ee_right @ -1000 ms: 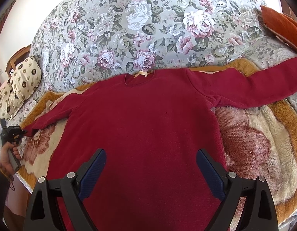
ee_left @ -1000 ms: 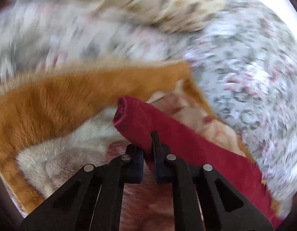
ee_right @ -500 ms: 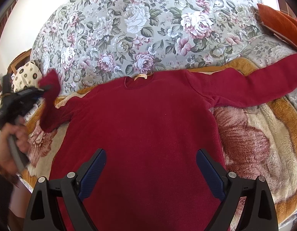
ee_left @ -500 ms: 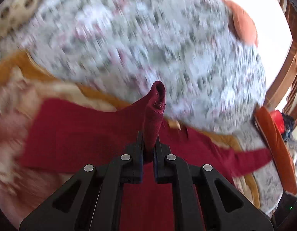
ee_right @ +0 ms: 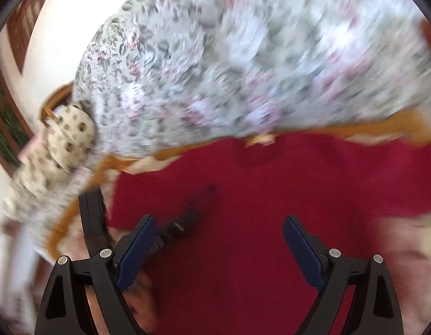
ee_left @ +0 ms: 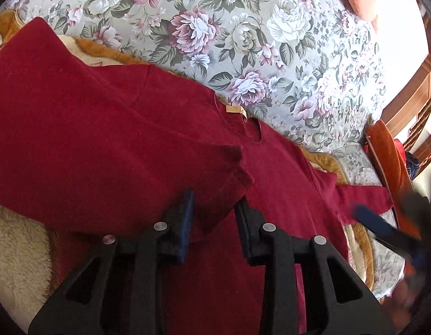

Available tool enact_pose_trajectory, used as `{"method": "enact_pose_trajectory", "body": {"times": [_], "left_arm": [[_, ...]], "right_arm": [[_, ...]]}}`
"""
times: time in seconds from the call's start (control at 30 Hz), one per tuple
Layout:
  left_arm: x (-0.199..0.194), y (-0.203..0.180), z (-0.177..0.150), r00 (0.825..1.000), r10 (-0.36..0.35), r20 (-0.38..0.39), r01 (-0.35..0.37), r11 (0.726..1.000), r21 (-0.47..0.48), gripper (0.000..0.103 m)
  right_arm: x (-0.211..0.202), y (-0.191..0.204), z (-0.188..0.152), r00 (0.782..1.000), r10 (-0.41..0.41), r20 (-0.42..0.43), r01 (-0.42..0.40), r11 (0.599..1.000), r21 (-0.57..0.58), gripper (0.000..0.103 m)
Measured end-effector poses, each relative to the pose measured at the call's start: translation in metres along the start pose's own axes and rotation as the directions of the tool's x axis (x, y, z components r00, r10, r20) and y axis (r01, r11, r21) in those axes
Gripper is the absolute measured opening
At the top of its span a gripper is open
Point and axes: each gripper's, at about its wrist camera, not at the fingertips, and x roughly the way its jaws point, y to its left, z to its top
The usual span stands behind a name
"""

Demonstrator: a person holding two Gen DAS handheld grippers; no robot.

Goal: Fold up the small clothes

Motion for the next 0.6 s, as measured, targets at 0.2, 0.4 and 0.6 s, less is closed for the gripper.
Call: {"method": "enact_pose_trajectory", "body": {"times": [0.2, 0.4, 0.6], "left_arm": [[-0.001, 0.002, -0.003, 1.0, -0.017, 0.017, 0.017, 1.0, -0.009, 0.028], [-0.004, 0.009, -0.002, 0.997, -0.066, 0.027, 0.067, 0.997, -0.049, 0.028], [-0.019, 0.013, -0.012, 0.996, -0.066, 0.066, 0.071, 0.994, -0.079, 0.032]], "right_arm": [[0.098, -0.021, 0.016, 0.959, 0.214, -0.186, -0.152, 0.943, 0.297, 0.084], [0.134, -0.008, 0.017, 0.924, 0.276, -0.264, -0.185, 0.928, 0.324, 0.043], [0.132, -0.013, 0.03, 0.955, 0.101, -0.277, -0.048, 0.98, 0.194, 0.011]]}}
